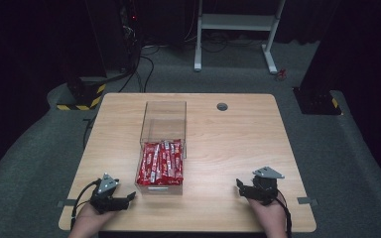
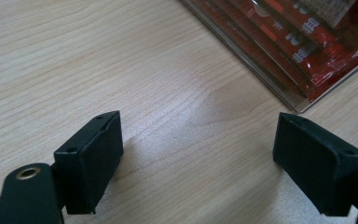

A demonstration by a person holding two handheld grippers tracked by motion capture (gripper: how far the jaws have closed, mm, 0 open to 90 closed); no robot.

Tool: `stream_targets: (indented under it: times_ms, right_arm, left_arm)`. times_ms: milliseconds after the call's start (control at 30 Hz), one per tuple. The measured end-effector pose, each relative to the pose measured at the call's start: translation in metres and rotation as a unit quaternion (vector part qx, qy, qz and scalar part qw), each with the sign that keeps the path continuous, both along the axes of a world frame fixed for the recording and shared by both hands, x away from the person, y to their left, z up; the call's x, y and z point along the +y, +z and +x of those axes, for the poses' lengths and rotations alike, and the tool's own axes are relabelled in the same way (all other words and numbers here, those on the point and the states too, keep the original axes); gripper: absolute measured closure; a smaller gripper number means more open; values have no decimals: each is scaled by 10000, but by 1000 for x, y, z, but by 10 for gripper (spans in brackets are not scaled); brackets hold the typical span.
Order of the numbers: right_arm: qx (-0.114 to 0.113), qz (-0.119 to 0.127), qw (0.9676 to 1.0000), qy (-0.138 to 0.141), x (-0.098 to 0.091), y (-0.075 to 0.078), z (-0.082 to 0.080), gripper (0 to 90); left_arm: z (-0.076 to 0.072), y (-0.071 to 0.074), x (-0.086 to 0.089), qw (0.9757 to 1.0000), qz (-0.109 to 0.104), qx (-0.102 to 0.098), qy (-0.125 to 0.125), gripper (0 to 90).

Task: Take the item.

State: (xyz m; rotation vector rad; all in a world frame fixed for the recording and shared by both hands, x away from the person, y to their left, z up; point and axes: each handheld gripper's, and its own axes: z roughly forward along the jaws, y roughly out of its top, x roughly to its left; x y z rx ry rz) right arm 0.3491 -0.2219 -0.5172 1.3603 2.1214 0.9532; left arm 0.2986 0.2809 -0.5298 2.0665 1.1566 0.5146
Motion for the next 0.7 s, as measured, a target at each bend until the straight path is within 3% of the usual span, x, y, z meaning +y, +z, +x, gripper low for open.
stream_targets:
  times_ms: [300,700]
  right_arm:
    - [-127,41,9998,111,10,2,-3,134]
    - [-61,62,9996,281,24,0,-5,135]
  left_arm:
    - [0,0,0,10000,3,0,-22,163]
    - [0,0,0,10000,30,-15,-22,163]
